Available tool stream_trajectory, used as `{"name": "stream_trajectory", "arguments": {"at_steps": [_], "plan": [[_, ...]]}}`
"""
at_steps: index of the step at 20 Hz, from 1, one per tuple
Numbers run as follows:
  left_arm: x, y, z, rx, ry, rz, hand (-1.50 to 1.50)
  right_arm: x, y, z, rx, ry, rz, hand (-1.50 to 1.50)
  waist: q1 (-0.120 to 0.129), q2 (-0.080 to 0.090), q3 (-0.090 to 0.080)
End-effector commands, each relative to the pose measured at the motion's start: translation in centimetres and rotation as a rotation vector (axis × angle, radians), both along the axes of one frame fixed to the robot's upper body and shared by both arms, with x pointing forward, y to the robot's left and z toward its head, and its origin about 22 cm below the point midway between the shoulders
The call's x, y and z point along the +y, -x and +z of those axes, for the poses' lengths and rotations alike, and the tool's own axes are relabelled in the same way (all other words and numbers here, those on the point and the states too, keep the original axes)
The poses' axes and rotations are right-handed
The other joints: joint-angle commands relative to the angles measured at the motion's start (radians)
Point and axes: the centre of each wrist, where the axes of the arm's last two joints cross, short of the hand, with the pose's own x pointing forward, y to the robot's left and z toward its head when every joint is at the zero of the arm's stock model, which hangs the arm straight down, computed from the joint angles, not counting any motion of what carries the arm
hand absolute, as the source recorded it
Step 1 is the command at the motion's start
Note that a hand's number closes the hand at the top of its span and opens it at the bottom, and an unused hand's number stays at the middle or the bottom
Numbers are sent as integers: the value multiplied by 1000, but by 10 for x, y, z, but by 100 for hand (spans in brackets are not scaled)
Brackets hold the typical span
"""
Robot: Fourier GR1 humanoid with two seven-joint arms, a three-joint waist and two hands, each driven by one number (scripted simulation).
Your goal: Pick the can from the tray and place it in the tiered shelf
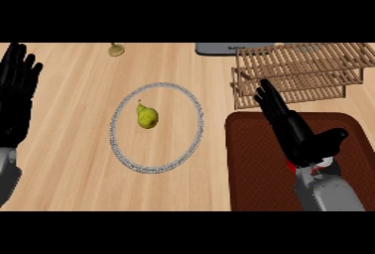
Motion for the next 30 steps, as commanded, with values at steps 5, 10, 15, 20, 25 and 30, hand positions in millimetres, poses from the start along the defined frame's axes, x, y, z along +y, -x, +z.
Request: {"name": "stream_trajectory", "arguments": {"at_steps": [5, 10, 15, 20, 25, 30], "plan": [[-14, 17, -39, 74, -12, 2, 0, -1, -14, 59, -140, 68, 560, 150, 27, 30, -23], [-30, 28, -63, 151, 45, -38, 0, -66, -37, 61, -54, -94, 470, -150, 4, 32, -23], [-24, 33, -75, 153, 46, -10, 0, -120, -44, 100, -154, -51, 704, -150, -1, 30, -23], [-24, 26, -69, 137, 15, 3, 0, -136, -40, 174, -217, 358, 871, -150, -2, 29, -23], [-39, 34, -82, 150, 36, -15, 0, -121, -16, 234, -294, 703, 942, -150, -7, 22, -24], [-20, 32, -70, 170, 34, 3, 0, -80, 26, 255, -415, 1024, 888, -150, -18, 19, -22]]}}
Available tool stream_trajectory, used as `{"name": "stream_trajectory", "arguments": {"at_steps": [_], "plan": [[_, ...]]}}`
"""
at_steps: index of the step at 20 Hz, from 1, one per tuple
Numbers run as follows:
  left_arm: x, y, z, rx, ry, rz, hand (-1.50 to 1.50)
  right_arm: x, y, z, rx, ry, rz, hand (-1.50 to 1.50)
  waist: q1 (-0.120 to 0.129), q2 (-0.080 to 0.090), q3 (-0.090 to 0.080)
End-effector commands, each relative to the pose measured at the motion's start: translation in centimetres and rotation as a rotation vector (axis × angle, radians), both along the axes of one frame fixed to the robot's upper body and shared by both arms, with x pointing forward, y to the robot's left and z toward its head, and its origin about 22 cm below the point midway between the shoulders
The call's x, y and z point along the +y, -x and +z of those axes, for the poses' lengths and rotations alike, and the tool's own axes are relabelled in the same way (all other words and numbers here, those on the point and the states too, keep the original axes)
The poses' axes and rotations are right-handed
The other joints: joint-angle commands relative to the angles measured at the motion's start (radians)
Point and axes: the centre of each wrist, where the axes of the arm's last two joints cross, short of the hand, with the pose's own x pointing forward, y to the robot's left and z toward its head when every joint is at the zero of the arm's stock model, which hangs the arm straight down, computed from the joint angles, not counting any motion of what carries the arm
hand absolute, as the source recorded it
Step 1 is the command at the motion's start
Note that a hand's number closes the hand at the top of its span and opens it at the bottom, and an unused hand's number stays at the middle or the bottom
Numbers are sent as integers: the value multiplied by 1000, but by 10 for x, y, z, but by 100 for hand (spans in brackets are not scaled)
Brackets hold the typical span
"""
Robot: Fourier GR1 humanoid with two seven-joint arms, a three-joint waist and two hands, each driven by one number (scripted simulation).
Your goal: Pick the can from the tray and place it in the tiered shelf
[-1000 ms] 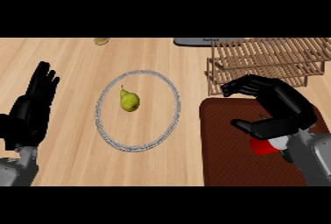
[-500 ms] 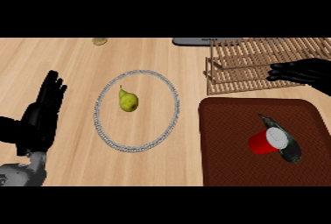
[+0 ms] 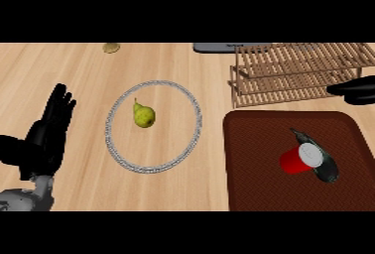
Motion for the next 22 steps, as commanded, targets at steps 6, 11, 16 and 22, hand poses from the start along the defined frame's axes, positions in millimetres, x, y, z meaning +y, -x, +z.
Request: {"name": "stream_trajectory", "arguments": {"at_steps": [6, 11, 16, 22], "plan": [[-6, 5, 0, -15, -5, -6, 0, 47, 51, -21, -223, 315, -52, -150, 6, 6, 0], [-3, 0, 3, 0, 2, -16, 0, 47, 65, -29, -316, 411, -91, -150, 5, 7, 1], [-6, 1, -7, -14, 4, -20, 0, 63, 62, -45, -401, 579, -143, -150, 18, 11, 1], [4, 10, 10, -17, -7, -13, 0, 40, 42, -100, -395, 571, -182, -150, 17, 9, 1]]}}
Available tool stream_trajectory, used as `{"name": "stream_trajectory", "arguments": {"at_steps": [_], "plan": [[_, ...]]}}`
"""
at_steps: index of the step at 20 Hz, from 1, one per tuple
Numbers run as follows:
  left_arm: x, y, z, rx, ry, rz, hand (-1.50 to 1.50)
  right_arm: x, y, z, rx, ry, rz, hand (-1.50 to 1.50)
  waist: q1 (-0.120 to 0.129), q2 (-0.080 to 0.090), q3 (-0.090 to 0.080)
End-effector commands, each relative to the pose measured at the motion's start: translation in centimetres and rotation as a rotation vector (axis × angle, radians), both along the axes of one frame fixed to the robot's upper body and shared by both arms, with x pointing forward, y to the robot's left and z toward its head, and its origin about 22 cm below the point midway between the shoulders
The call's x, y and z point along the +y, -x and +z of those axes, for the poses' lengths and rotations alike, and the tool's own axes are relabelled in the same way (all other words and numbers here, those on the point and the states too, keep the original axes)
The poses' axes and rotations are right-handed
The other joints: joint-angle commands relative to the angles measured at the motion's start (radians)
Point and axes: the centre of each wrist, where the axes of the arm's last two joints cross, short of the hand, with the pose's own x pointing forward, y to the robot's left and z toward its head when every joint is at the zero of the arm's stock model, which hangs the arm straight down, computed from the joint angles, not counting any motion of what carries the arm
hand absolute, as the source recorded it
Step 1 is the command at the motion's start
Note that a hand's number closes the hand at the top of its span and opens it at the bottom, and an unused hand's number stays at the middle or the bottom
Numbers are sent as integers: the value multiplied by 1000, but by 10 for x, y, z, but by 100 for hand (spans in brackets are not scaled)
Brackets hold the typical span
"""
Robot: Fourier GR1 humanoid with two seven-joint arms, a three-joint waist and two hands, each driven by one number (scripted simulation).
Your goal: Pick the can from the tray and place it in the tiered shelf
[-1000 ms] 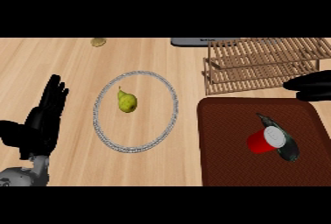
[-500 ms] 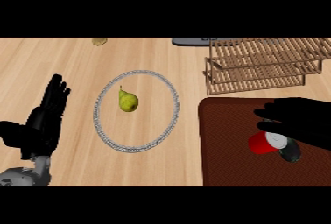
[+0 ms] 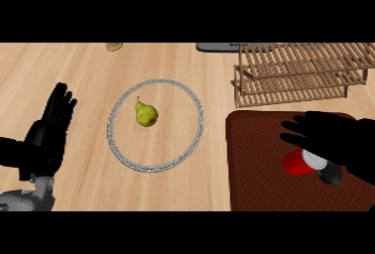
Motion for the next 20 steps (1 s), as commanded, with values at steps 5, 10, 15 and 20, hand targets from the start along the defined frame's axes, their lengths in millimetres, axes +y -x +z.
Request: {"name": "stream_trajectory", "arguments": {"at_steps": [5, 10, 15, 20], "plan": [[1, -10, 4, 7, -11, -6, 0, -36, -24, -53, 12, 35, 8, -150, -3, 1, -1], [-10, -12, 2, 0, 3, 3, 0, -21, -41, -54, 12, 2, 6, -150, -3, -1, -2], [1, 14, -18, 11, -2, -5, 0, -31, -42, -81, 5, 18, 4, -150, -2, -2, -2], [-1, 13, 5, 5, -7, -2, 0, -45, -26, -106, 11, -8, 24, -150, -9, -4, -1]]}}
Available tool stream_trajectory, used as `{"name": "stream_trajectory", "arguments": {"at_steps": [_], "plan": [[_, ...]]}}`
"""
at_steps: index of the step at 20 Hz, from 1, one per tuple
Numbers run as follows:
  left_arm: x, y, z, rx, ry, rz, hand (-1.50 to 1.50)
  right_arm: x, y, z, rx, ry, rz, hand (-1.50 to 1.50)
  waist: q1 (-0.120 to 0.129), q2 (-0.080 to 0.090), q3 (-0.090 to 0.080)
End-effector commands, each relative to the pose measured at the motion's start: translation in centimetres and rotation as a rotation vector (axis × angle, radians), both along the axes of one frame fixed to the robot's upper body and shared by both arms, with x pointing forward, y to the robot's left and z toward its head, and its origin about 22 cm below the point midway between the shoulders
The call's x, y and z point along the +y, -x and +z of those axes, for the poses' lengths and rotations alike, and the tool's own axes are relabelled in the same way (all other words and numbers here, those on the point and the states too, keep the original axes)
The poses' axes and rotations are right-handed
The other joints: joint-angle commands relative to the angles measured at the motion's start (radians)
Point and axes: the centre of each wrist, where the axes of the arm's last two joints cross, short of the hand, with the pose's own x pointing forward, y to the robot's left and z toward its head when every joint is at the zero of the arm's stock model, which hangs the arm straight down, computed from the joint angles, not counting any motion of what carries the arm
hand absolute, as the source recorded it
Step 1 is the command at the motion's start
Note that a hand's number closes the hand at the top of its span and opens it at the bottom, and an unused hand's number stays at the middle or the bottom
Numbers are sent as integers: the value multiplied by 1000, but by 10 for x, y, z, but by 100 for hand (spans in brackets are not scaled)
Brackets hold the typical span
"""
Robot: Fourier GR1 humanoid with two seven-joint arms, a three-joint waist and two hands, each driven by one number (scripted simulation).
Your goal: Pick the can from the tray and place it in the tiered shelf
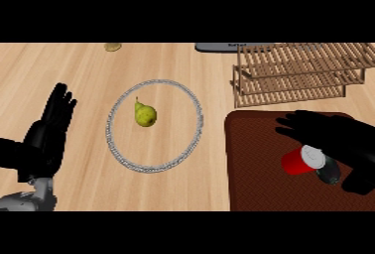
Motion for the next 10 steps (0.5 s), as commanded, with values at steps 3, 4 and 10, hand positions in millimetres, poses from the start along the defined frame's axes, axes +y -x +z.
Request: {"name": "stream_trajectory", "arguments": {"at_steps": [3, 4, 10], "plan": [[18, 5, 2, -1, 3, 4, 0, 1, -3, -29, 20, -23, 25, -150, 0, 0, 0], [22, -11, -9, -16, 5, 14, 0, -9, -3, -32, 12, -25, 39, -150, -4, 1, 0], [7, 2, -10, -7, 3, 23, 0, 19, -5, -33, 42, -7, 17, -150, -1, -1, 0]]}}
